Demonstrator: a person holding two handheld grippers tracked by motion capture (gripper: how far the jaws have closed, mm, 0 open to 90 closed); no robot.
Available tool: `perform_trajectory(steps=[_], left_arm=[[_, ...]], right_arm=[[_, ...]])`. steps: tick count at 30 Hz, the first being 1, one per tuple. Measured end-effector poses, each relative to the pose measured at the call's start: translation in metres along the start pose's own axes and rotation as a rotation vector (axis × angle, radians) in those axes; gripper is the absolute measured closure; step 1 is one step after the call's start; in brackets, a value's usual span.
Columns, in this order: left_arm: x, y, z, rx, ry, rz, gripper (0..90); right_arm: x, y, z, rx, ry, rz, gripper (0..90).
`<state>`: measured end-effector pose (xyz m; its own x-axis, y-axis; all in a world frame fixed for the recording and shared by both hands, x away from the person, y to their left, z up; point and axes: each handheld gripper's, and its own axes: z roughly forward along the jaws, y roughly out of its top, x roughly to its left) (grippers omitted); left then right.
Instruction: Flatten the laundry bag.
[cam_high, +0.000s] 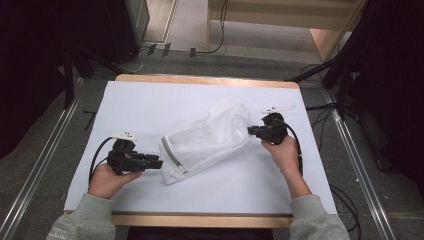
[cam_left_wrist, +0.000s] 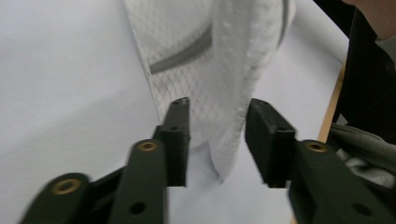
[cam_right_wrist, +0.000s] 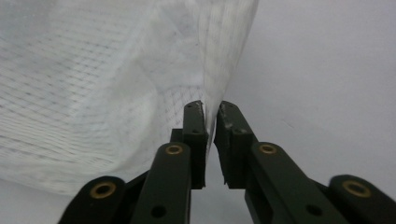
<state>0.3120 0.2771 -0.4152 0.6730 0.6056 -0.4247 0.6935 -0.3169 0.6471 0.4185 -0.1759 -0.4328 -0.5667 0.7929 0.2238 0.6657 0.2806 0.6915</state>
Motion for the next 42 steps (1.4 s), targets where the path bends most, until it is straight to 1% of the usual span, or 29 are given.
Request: perform_trajectory(steps=[1,3,4,5,6,7,8,9,11,12,13,14,15,21,22,23,24,26,27,29,31,32,34,35,37,38,39,40,42], left_arm=[[0.000,0.000,0.000,0.000,0.000,0.000,56.0],[-0.001,0.004,-0.007,-0.048,0.009,0.007,53.2],[0.000,0.008,-0.014,-0.081,0.022,0.013,51.3],[0.000,0.008,-0.014,-0.081,0.022,0.013,51.4],[0.004,0.013,-0.020,-0.121,0.028,0.005,51.8],[0.006,0.017,-0.020,-0.111,0.042,-0.005,51.9],[0.006,0.017,-0.020,-0.111,0.042,-0.005,52.0],[0.006,0.021,-0.019,-0.100,0.062,-0.004,52.0],[0.008,0.028,-0.015,-0.092,0.069,0.009,52.4],[0.010,0.033,-0.008,-0.081,0.065,0.011,52.4],[0.010,0.033,-0.008,-0.081,0.065,0.011,52.4],[0.015,0.037,0.002,-0.059,0.059,0.021,52.4],[0.015,0.037,0.002,-0.059,0.059,0.021,52.3],[0.023,0.046,0.035,-0.016,0.039,0.016,50.6],[0.023,0.046,0.035,-0.016,0.039,0.016,50.5],[0.023,0.047,0.040,-0.004,0.034,0.024,50.5],[0.021,0.048,0.046,0.001,0.028,0.029,50.5],[0.021,0.048,0.047,0.003,0.024,0.032,50.5],[0.021,0.049,0.052,0.008,0.016,0.034,50.5],[0.022,0.048,0.054,0.008,0.015,0.034,50.5],[0.026,0.047,0.060,0.020,0.015,0.019,50.6],[0.026,0.047,0.060,0.020,0.015,0.019,50.5],[0.027,0.046,0.066,0.038,0.021,0.021,50.5],[0.028,0.045,0.067,0.047,0.020,0.022,50.5],[0.027,0.043,0.073,0.051,0.017,0.024,50.3],[0.026,0.042,0.075,0.057,0.020,0.022,50.3],[0.026,0.042,0.075,0.057,0.020,0.022,50.3],[0.026,0.042,0.076,0.066,0.021,0.025,50.3],[0.026,0.040,0.077,0.066,0.021,0.021,50.2]], right_arm=[[0.000,0.000,0.000,0.000,0.000,0.000,83.1],[-0.004,-0.005,-0.006,-0.012,0.003,0.009,75.6],[-0.007,-0.007,-0.012,-0.034,0.006,0.019,71.0],[-0.007,-0.007,-0.012,-0.034,0.006,0.019,71.0],[-0.009,-0.008,-0.019,-0.057,0.005,0.016,69.3],[-0.009,-0.008,-0.020,-0.065,0.005,0.015,69.0],[-0.009,-0.008,-0.020,-0.065,0.005,0.015,69.0],[-0.008,-0.008,-0.021,-0.070,0.006,0.018,67.8],[-0.008,-0.007,-0.020,-0.070,0.001,0.015,66.3],[-0.007,-0.007,-0.017,-0.062,-0.003,0.014,64.5],[-0.007,-0.007,-0.017,-0.062,-0.003,0.014,64.5],[-0.007,-0.008,-0.014,-0.056,-0.003,0.012,63.7],[-0.007,-0.008,-0.014,-0.056,-0.003,0.012,63.7],[-0.002,-0.013,-0.012,-0.058,0.003,0.020,61.9],[-0.002,-0.013,-0.012,-0.058,0.003,0.020,61.9],[0.001,-0.014,-0.012,-0.050,0.003,0.023,62.4],[0.008,-0.016,-0.012,-0.049,0.012,0.013,67.5],[0.013,-0.017,-0.011,-0.050,0.020,0.008,69.4],[0.019,-0.015,-0.006,-0.054,0.021,-0.003,69.6],[0.021,-0.014,-0.003,-0.055,0.024,-0.004,69.4],[0.025,-0.009,0.011,-0.042,0.013,-0.015,64.6],[0.025,-0.009,0.011,-0.042,0.013,-0.015,64.6],[0.028,-0.006,0.022,-0.028,-0.007,-0.025,59.8],[0.028,-0.005,0.030,-0.020,0.002,-0.013,56.1],[0.027,-0.006,0.039,0.001,0.021,0.000,55.7],[0.028,-0.007,0.043,0.021,0.017,-0.003,56.1],[0.028,-0.007,0.043,0.021,0.017,-0.003,56.1],[0.029,-0.009,0.047,0.041,0.004,-0.018,58.1],[0.030,-0.012,0.050,0.062,0.001,-0.030,71.8]])
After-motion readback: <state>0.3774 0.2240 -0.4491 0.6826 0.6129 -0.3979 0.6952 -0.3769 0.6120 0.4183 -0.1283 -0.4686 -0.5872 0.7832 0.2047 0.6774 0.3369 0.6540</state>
